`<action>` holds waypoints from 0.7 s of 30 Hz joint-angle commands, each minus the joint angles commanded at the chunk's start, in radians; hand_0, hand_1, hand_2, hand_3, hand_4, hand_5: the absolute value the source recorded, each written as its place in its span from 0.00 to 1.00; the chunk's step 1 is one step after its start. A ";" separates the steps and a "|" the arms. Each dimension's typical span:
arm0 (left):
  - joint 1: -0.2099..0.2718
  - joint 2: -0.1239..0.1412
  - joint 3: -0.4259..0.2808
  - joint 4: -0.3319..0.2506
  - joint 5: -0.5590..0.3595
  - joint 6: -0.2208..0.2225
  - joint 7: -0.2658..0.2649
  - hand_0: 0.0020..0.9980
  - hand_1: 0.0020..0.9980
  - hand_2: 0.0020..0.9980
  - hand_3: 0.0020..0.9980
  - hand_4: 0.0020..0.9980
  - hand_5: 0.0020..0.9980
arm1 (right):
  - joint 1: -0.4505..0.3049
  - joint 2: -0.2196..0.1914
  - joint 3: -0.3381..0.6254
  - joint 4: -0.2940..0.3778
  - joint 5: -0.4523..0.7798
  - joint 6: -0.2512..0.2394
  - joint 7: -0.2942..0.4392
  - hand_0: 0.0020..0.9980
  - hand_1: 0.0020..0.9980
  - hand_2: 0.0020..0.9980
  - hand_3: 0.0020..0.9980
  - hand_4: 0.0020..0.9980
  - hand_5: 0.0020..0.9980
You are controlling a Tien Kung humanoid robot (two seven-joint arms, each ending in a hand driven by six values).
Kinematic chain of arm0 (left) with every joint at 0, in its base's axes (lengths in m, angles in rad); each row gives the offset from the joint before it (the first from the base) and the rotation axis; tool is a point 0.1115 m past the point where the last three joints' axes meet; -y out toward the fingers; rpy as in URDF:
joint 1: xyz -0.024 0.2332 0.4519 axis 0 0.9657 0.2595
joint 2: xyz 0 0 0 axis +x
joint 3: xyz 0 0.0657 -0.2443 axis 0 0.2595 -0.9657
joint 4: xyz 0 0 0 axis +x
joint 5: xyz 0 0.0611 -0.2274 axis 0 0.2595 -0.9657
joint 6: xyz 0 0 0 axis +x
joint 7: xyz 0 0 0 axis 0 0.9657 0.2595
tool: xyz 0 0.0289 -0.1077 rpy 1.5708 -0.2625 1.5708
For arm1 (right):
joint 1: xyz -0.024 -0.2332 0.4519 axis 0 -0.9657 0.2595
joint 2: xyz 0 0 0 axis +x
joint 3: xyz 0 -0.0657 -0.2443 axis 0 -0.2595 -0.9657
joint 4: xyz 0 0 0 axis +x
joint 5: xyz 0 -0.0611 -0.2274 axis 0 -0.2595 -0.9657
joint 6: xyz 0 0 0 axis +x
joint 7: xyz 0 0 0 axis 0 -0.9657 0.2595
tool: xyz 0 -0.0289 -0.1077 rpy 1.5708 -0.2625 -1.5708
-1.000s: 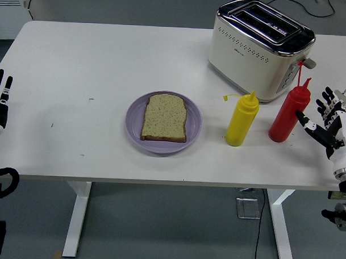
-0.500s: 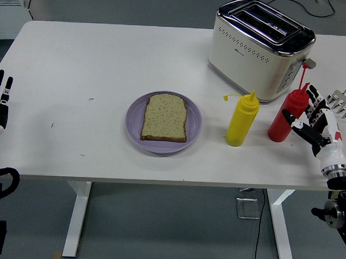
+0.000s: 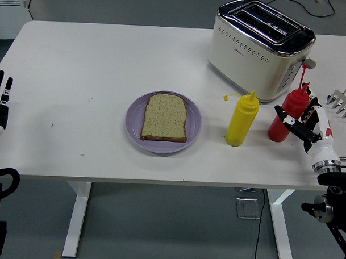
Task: Pick up the cup,pour liquid into bread,place the cup on the desk
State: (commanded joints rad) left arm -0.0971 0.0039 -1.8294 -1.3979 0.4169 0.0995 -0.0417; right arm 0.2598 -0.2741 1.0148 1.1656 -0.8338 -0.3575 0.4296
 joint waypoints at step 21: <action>0.005 0.000 0.002 0.001 0.000 0.001 -0.001 0.79 0.74 0.73 0.69 0.51 1.00 | 0.051 0.027 -0.056 -0.054 0.211 -0.166 0.124 0.12 0.18 0.30 0.39 0.65 0.01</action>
State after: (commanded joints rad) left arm -0.0923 0.0037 -1.8269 -1.3972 0.4169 0.1004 -0.0426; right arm 0.3109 -0.2469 0.9587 1.1115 -0.6232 -0.5232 0.5534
